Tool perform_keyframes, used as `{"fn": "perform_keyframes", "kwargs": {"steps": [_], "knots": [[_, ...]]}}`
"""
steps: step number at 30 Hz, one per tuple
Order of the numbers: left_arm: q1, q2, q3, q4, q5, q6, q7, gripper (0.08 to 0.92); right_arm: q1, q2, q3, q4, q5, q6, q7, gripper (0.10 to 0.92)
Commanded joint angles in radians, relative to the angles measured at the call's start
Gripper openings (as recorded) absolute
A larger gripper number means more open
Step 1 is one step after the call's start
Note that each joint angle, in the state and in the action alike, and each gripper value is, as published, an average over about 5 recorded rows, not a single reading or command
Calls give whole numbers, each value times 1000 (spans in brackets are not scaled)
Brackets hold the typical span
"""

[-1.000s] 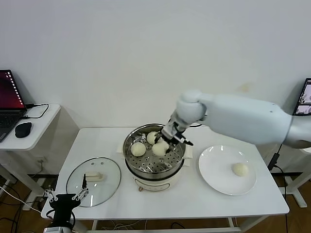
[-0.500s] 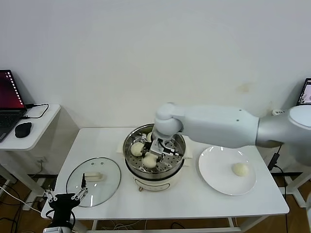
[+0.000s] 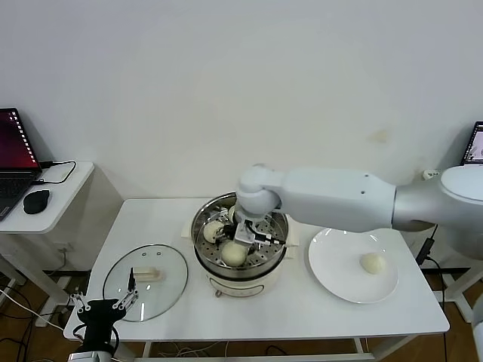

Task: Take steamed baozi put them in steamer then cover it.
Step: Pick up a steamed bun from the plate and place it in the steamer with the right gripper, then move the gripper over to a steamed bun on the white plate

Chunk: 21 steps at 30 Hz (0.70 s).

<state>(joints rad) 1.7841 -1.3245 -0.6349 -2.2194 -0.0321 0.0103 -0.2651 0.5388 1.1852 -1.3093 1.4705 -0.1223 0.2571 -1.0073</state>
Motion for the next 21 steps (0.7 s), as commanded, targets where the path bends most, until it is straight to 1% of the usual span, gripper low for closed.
{"fn": "perform_keyframes", "kwargs": {"steps": [1,6,10,13,16,21], "knots": [[-6,2,1,-2,0,1,1,823,134,-183,76,69,101,-144,-59,821],[-12,11,9,-5,-1,2,3,823,164,-376,93,156,196,-410,-70,823],[-19,25,16,-3,-4,4,6,823,135,-560,96,222,220,-541,-39,823],[-23,37,21,0,-6,4,8,823,86,-680,101,245,209,-578,-24,823],[-25,48,27,2,-7,5,9,823,-1,-759,136,233,178,-578,-23,823],[-27,60,34,2,-6,6,12,823,-220,-826,289,156,89,-544,-45,823]]}}
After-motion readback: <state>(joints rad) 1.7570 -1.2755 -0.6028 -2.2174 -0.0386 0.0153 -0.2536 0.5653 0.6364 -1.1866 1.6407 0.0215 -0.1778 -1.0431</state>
